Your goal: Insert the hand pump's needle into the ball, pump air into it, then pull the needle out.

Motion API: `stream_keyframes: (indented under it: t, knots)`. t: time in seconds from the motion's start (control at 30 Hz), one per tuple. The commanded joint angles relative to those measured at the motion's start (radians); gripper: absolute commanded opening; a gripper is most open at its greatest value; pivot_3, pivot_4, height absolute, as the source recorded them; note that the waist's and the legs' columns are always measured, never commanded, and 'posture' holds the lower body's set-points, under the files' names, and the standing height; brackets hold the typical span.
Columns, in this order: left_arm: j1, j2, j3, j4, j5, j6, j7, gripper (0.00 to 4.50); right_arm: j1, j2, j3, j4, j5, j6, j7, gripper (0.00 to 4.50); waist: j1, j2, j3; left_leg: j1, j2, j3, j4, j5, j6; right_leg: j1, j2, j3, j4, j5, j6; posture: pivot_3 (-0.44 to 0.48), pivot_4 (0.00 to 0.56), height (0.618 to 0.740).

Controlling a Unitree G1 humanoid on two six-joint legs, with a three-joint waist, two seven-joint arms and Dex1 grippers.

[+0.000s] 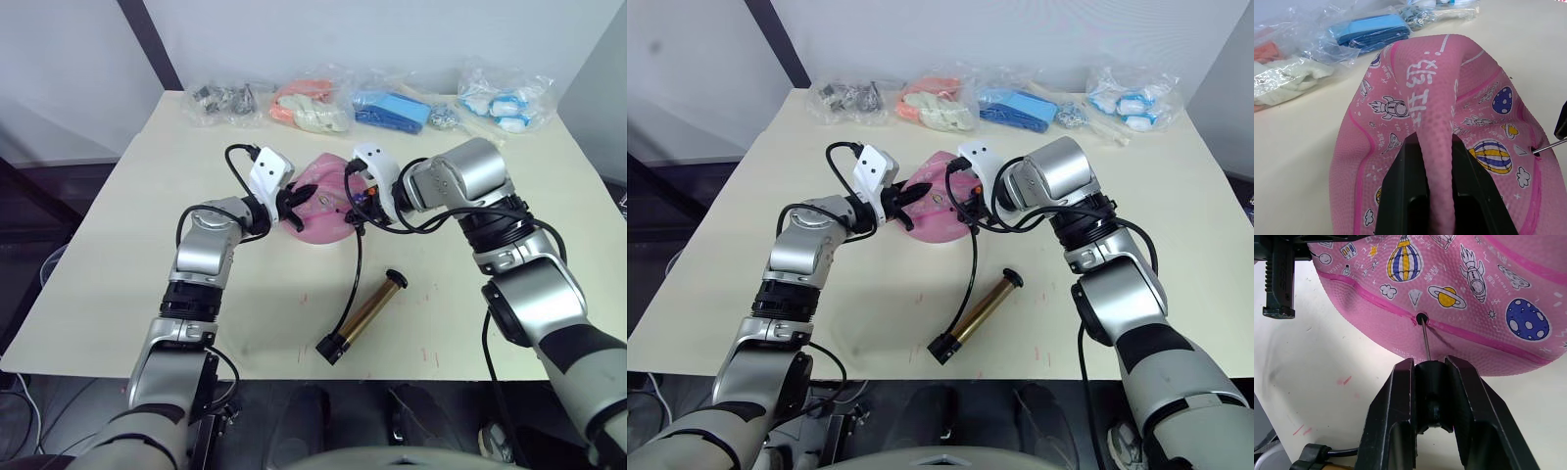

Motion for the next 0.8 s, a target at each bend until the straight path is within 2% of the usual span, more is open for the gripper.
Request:
stream_keyframes:
  t: [0.03, 0.8]
  knots:
    - [0.010, -0.013, -0.019, -0.012, -0.002, 0.005, -0.006, 0.01, -0.010, -0.014, 0.003, -0.011, -0.019, -0.002, -0.003, 0.39, 0.000, 0.000, 0.000, 0.000, 0.000, 0.000, 0.000, 0.000, 0.000, 0.000, 0.000, 0.000, 0.000, 0.000, 0.000, 0.000, 0.150, 0.738]
    - [0.008, -0.017, -0.025, -0.004, 0.001, -0.002, -0.010, 0.01, 0.001, -0.028, 0.026, -0.015, -0.025, -0.009, 0.010, 0.39, 0.001, 0.000, 0.000, 0.000, 0.000, -0.002, 0.000, 0.000, 0.000, 0.000, 0.000, 0.000, 0.000, 0.000, 0.000, 0.000, 0.150, 0.738]
